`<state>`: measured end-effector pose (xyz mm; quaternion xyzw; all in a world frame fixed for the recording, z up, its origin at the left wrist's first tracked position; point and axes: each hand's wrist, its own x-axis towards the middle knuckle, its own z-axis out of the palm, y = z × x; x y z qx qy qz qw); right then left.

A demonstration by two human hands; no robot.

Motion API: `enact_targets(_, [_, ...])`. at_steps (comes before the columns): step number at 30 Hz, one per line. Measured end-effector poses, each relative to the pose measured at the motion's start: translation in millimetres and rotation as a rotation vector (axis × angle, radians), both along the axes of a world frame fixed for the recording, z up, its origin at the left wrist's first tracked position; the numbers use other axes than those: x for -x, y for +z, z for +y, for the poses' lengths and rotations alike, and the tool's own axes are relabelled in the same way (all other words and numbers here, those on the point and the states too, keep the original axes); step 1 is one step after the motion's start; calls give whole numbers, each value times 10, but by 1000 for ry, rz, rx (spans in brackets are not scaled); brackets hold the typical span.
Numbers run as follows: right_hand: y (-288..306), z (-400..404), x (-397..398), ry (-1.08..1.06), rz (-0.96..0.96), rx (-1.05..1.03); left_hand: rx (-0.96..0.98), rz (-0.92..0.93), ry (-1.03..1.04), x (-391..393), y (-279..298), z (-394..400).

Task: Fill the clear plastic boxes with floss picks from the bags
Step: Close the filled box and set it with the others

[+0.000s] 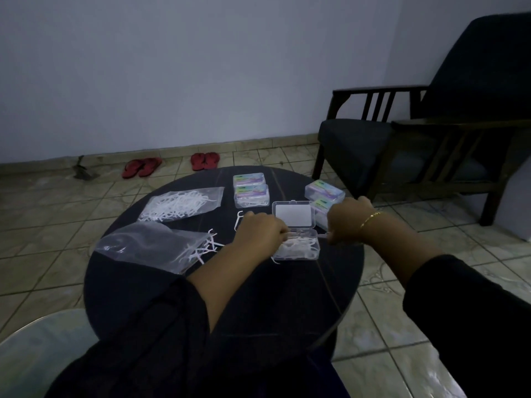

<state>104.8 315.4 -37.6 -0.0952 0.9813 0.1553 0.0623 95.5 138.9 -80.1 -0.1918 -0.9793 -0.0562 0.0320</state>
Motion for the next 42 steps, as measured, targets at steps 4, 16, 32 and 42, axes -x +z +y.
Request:
enact_targets(4, [108, 92, 80, -13, 29, -112, -102, -57, -9, 121, -37, 140])
enact_targets(16, [114, -97, 189, 107, 69, -276, -104, -47, -25, 124, -142, 108])
enact_targets(32, [-236, -331, 340, 101, -46, 176, -760, 97, 104, -255, -646, -94])
enact_targets(42, [-978, -118, -241, -147, 248, 777, -329, 135, 102, -342, -736, -27])
